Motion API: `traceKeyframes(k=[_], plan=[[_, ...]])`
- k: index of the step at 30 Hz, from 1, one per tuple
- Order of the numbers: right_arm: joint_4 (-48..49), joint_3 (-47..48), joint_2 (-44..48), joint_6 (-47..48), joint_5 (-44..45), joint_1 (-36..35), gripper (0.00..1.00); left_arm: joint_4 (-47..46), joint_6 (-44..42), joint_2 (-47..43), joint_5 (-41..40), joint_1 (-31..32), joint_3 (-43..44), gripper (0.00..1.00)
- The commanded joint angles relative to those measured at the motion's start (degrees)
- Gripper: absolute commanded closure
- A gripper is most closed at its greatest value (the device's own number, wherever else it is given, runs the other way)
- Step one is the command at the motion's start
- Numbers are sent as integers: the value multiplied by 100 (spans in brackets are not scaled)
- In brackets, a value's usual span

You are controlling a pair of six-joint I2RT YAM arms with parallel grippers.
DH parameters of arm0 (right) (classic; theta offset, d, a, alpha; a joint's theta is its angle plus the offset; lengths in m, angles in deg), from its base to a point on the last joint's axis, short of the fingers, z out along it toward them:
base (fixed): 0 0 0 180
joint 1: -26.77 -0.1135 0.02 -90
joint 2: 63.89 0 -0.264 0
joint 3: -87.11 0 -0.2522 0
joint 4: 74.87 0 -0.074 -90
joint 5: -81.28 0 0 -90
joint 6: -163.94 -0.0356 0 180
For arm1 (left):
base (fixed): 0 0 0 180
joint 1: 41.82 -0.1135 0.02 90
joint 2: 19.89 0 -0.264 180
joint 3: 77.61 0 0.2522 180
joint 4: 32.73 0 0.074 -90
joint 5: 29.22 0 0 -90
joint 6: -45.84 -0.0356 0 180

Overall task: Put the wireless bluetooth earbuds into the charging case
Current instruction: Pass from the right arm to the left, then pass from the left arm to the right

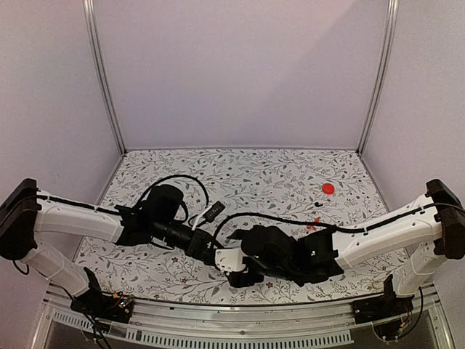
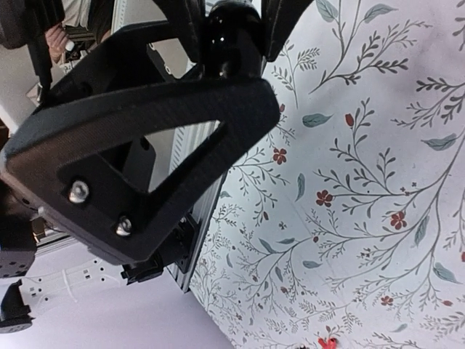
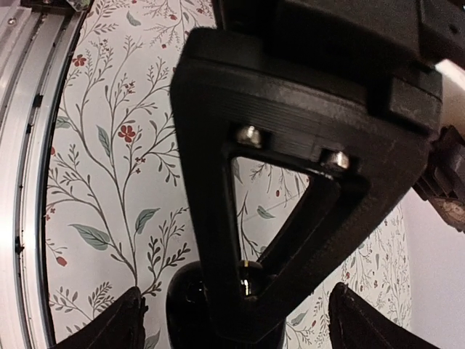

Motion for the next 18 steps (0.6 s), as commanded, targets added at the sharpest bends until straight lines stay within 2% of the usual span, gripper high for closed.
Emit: traceKeyframes(k=[1, 6, 10, 12, 16, 18], plan=[[423, -235, 584, -369, -176, 31, 10, -379, 73, -228, -22, 9, -32, 94], [666, -616, 1141, -967, -894, 320, 3, -407, 8, -408, -53, -160, -59, 94], [1335, -1291, 1984, -1913, -2021, 741, 1, -614, -106, -760, -240, -383, -164, 93], [1711, -1572, 2320, -2329, -2277, 874, 1, -832, -180, -998, -309, -444, -241, 93], [1841, -1652, 2639, -2972, -2639, 1032, 1, -969, -473, -1384, -530, -460, -215, 93], [1982, -1719, 2760, -3431, -3399, 1427, 1, -1032, -589, -1574, -649, -461, -222, 93]])
